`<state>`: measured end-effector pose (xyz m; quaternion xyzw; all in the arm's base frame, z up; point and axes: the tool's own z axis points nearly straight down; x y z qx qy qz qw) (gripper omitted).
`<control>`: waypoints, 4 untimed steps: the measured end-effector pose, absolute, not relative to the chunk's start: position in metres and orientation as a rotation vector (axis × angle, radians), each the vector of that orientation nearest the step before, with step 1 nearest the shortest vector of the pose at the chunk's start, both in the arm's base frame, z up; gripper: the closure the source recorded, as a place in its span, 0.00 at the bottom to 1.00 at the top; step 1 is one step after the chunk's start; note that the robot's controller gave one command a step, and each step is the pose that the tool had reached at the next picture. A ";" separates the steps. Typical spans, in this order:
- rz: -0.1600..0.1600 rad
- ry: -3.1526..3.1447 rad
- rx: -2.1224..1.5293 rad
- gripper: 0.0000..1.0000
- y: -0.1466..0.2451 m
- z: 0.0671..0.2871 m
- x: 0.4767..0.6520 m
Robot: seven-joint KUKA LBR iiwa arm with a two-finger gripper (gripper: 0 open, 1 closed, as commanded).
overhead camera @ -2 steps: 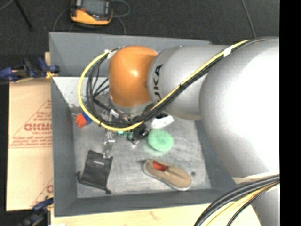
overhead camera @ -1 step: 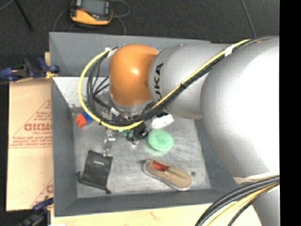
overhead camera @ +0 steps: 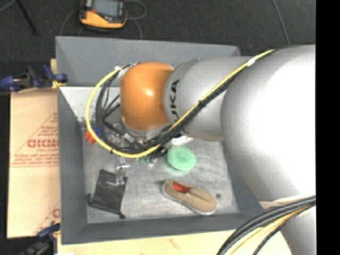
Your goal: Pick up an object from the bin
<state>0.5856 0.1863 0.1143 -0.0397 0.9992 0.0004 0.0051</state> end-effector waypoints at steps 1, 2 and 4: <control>0.000 3.078 -0.618 0.00 0.176 0.091 0.539; 0.002 2.935 -1.106 1.00 0.177 0.073 0.525; 0.002 2.936 -1.103 1.00 0.177 0.074 0.525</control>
Offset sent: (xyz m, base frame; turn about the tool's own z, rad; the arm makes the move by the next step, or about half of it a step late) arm -0.0635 -0.0093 -0.0443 -0.6463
